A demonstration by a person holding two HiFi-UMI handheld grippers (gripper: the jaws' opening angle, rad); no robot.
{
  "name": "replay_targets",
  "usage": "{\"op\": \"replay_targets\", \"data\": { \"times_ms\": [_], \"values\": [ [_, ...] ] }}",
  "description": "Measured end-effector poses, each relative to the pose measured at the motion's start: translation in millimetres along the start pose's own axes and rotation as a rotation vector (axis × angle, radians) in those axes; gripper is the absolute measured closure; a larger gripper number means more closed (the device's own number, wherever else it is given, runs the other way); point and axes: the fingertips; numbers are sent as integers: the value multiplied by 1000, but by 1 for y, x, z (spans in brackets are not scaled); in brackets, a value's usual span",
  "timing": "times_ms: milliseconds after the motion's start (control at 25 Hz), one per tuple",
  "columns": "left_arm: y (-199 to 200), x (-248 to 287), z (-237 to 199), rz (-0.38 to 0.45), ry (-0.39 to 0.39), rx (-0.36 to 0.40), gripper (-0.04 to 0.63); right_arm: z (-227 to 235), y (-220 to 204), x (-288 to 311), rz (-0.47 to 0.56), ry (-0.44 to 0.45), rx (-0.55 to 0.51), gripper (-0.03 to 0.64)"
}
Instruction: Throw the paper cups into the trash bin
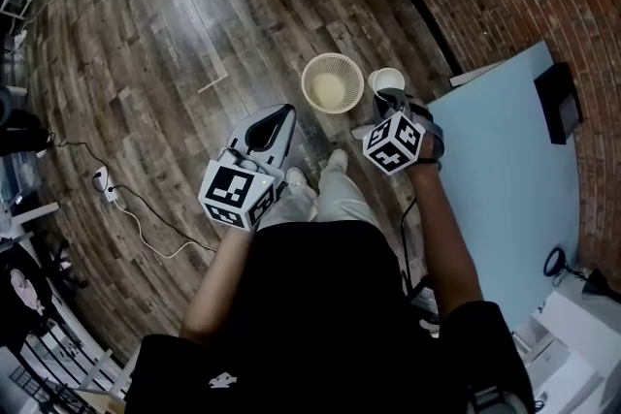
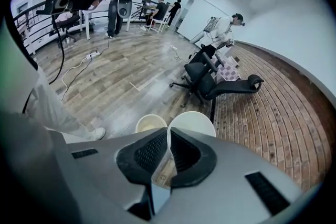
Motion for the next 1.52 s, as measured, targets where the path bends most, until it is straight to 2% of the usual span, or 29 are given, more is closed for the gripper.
{"op": "replay_targets", "data": {
  "times_ms": [360,640,840,1280,1520],
  "values": [
    [-27,24,-23,-81,43,-57,586,15,33,54,22,76,-44,595],
    [-50,59,-23,-164,17,-68,586,33,41,107,36,126,-8,595],
    [-62,92,-28,-179,43,-56,586,38,32,146,31,177,24,595],
    [-114,140,-25,-276,62,-111,586,32,14,211,32,278,58,595],
    [-129,162,-31,-287,83,-136,586,33,12,241,34,313,71,595]
  ]
}}
Point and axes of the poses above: the fingertips, and each gripper's own axes: x forward along the fingers, z to its right, y out of its top, and after that the axes turned 8 degrees about y, right-handed
